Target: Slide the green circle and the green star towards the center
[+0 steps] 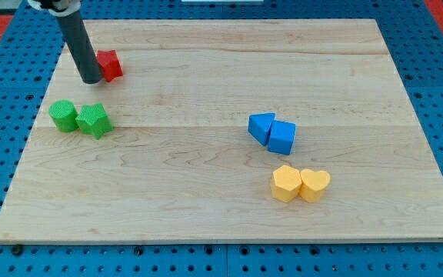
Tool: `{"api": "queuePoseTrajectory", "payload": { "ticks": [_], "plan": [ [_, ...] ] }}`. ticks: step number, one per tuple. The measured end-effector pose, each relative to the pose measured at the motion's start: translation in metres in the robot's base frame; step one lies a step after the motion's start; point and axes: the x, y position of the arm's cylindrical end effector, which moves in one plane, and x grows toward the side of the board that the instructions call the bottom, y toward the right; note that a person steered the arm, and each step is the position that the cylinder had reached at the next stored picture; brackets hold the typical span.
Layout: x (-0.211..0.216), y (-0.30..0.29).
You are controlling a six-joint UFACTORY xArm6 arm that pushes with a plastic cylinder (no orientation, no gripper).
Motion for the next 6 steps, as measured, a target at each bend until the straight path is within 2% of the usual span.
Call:
{"api": "queuePoseTrajectory", "payload": {
  "ticks": [1,2,3,4,5,6],
  "plan": [
    [0.035,-0.065],
    [0.096,-0.063],
    [0.109,0.025],
    [0.108,-0.024],
    [0.087,-0.070],
    [0.066,-0.008]
  ]
}}
